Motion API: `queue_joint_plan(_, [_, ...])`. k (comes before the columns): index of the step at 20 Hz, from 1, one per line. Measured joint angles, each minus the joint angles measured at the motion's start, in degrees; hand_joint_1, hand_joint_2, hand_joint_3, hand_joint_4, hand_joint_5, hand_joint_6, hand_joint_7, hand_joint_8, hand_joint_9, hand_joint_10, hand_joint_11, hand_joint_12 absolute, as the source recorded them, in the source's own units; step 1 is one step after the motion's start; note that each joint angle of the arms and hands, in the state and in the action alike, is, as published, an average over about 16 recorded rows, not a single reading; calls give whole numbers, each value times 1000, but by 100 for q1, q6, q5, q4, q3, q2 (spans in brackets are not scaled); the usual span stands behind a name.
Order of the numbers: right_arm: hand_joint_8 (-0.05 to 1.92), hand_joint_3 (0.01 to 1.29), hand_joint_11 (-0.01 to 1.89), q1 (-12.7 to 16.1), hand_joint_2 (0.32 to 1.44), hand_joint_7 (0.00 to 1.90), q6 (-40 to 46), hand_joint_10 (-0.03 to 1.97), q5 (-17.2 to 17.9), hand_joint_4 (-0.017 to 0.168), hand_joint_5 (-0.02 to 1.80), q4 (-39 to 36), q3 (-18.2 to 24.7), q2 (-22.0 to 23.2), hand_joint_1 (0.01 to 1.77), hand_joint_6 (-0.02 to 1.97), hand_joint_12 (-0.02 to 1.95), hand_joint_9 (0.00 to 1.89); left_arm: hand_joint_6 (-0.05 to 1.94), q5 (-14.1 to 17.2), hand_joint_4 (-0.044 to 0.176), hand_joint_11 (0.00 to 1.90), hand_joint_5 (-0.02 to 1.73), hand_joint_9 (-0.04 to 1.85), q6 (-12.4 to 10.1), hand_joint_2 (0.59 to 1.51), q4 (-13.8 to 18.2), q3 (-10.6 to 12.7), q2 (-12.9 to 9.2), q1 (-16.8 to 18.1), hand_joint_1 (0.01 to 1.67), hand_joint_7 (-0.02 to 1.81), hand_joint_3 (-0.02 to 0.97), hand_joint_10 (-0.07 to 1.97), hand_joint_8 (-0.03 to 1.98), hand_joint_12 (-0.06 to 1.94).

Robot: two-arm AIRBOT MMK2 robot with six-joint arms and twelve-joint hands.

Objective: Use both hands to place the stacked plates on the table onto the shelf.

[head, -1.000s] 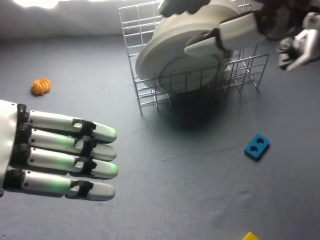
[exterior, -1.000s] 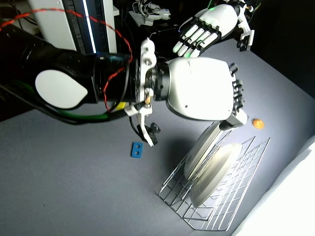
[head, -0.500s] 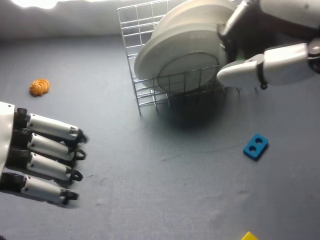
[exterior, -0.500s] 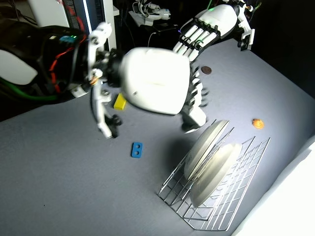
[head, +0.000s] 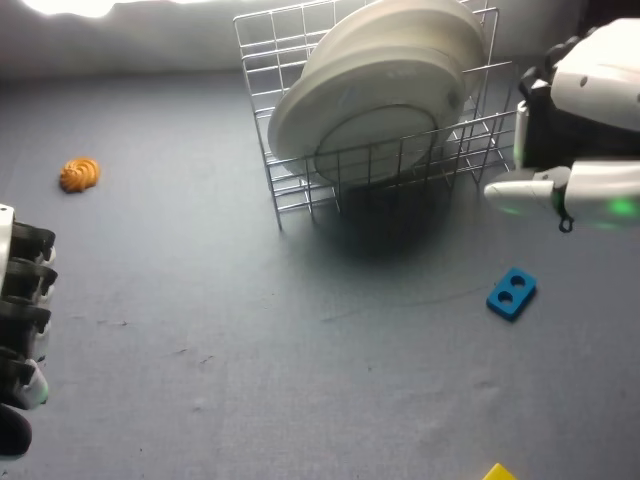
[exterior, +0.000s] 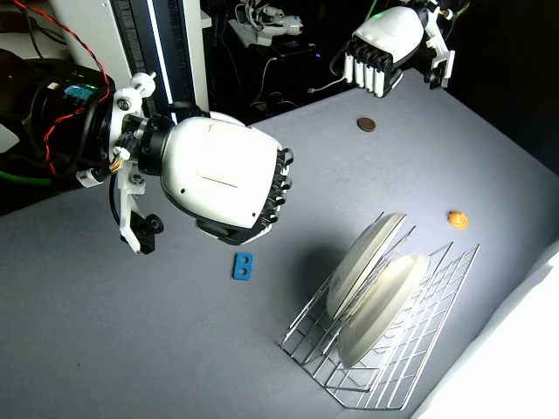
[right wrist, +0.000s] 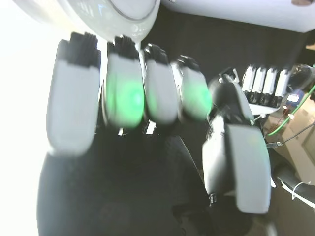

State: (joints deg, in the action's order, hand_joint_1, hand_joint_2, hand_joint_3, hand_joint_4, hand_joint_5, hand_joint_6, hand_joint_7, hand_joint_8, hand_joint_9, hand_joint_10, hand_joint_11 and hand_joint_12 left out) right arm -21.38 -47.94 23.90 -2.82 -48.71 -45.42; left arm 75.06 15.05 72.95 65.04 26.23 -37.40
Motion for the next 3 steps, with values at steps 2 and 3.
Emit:
queue_joint_plan(2, [1898,15,1745,-56,1245,1522,-15,1921,-4,91,1425,0,34,21,363,1910,1909,1584,1919,25,72,1544,1369,1528,-19,1229,27,23,0,2,459,1500,5,1906,1911,1927])
queue_joint_plan(3, [1903,15,1774,-79,1255,1548,-16,1922,-6,101,1457,-1,51,31,371,1914,1906,1610,1921,32,79,1622,1437,1606,-22,1226,35,36,1,2,506,1576,3,1913,1917,1934])
